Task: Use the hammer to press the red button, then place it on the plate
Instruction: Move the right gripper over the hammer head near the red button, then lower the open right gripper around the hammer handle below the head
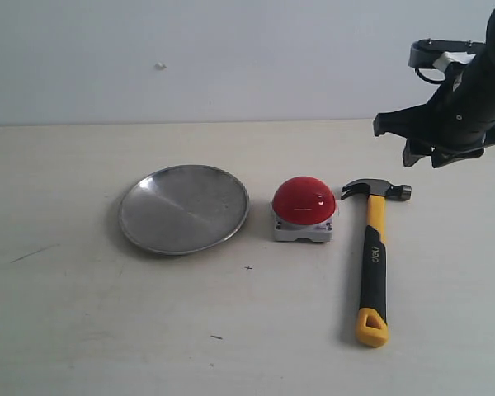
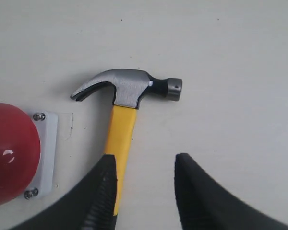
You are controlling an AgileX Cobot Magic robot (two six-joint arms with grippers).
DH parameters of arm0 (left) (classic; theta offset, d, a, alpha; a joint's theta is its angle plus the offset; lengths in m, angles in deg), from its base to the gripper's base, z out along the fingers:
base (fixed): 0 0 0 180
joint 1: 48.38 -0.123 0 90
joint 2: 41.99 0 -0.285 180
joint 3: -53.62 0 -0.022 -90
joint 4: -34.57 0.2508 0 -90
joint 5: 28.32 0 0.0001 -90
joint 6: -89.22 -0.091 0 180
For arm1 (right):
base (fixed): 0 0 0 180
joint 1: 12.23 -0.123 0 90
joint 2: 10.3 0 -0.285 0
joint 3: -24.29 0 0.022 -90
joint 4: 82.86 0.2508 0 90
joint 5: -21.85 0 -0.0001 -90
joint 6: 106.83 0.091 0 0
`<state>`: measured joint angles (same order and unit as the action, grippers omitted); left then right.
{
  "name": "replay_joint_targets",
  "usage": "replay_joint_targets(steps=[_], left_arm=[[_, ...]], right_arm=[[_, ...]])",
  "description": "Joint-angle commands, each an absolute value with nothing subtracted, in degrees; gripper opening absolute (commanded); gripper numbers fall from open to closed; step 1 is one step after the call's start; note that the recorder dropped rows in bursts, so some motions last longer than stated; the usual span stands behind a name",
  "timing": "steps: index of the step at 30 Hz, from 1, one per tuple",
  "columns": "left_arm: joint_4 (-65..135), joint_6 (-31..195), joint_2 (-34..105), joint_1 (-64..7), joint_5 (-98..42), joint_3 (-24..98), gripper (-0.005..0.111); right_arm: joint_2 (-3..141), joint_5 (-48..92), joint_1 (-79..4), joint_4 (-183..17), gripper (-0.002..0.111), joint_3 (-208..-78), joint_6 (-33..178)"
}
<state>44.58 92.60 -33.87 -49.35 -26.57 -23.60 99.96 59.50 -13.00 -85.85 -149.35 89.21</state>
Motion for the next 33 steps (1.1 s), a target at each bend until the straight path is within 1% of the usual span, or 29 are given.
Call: replay_joint_targets(steps=[1,3,4,7,13,18,21,24,29,33], left_arm=[[44.2,92.7,-34.2,-49.4,-26.6,-23.6,0.0],[44.2,92.7,-34.2,-49.4,-26.6,-23.6,0.0],[44.2,92.7,-34.2,-49.4,-26.6,-23.6,0.0],[44.2,92.7,-34.2,-49.4,-26.6,-23.6,0.0],[44.2,92.7,-34.2,-49.4,-26.6,-23.6,0.0],[44.2,92.7,-34.2,-49.4,-26.6,-23.6,0.0],[44.2,92.7,-34.2,-49.4,-26.6,-23.6,0.0],[44.2,92.7,-34.2,-49.4,-26.6,-23.6,0.0],[44.2,92.7,-34.2,-49.4,-26.6,-23.6,0.0],[44.2,92.7,-34.2,-49.4,-26.6,-23.6,0.0]], right_arm=[[102.6,61.6,-13.2,-81.6,0.049,-151.0,89.7],[105.4,66.4,-13.2,-78.8,0.058,-154.2,87.7],[106.9,69.2,-13.3,-77.1,0.06,-156.0,86.2],[110.5,72.9,-13.5,-75.9,0.059,-160.2,84.6],[113.2,71.4,-13.5,-73.2,0.057,-162.2,84.7],[115.3,73.8,-13.5,-77.9,0.063,-164.6,89.0],[116.6,74.8,-13.5,-79.3,0.062,-165.6,90.3],[117.3,72.0,-13.5,-78.9,0.062,-165.7,90.3],[118.6,71.3,-13.5,-71.7,0.062,-165.7,88.9],[119.7,72.6,-13.5,-74.5,0.064,-167.0,90.4]])
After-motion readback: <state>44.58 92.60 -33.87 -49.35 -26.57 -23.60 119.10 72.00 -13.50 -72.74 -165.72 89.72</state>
